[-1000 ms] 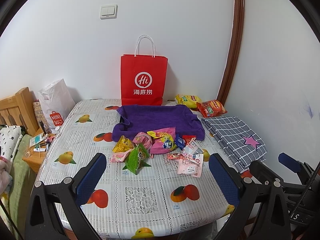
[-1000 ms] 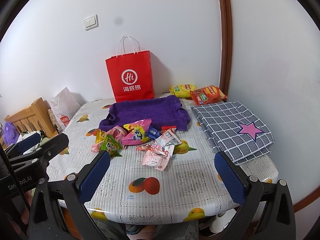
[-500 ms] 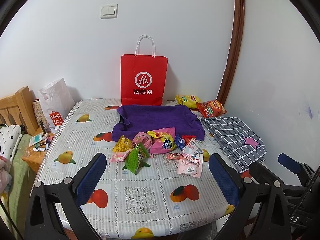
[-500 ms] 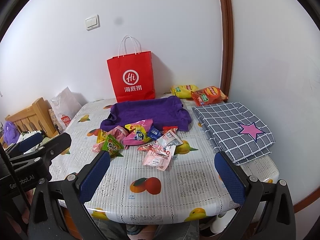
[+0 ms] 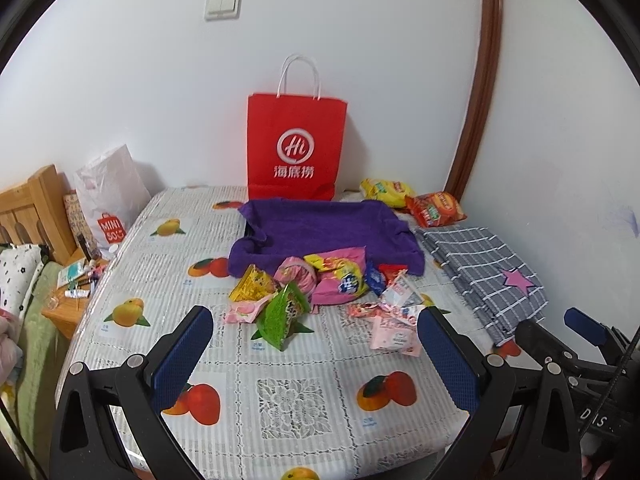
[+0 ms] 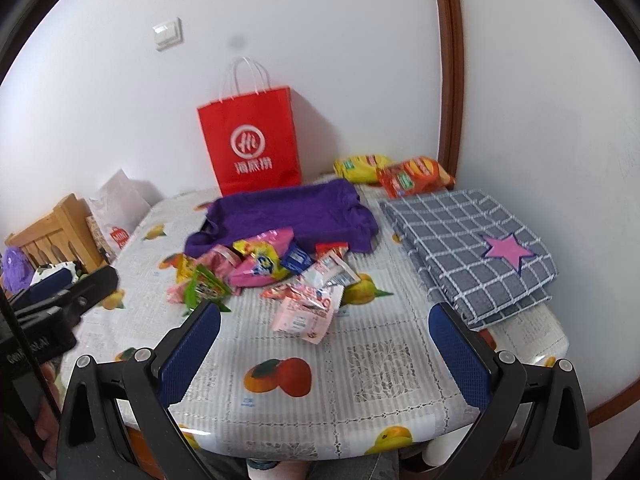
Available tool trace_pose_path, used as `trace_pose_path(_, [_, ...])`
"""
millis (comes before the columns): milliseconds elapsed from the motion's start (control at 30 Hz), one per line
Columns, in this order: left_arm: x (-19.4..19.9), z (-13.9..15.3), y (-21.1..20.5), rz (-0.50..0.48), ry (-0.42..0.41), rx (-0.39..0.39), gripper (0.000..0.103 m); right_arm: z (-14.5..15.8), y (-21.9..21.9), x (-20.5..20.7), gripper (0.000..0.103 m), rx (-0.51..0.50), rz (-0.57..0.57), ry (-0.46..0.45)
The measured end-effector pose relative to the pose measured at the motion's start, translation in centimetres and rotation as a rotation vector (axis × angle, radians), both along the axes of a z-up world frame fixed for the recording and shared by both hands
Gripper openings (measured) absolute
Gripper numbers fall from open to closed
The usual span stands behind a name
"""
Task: Organize snacks
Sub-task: 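Move both tools down toward the snack pile beside the purple towel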
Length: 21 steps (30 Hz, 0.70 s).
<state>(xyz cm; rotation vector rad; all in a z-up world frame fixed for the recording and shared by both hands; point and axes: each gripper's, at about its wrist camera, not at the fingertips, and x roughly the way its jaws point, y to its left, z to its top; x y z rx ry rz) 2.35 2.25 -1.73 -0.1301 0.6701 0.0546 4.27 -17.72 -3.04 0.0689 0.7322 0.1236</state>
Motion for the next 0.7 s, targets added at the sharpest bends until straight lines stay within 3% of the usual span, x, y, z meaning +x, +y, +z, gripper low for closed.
trace_pose_path(367, [4.4, -6.1, 4.6, 0.064, 0.114, -0.033, 0.099, -8.1, 1.5, 5.4, 0.102, -0.043, 0.027, 0.147])
trace_pose_path(700, [8.0, -10.8, 8.1, 0.115, 0.21, -0.08, 0.099, -11.2, 3.0, 9.3, 0.089, -0.082, 0.147, 0.088])
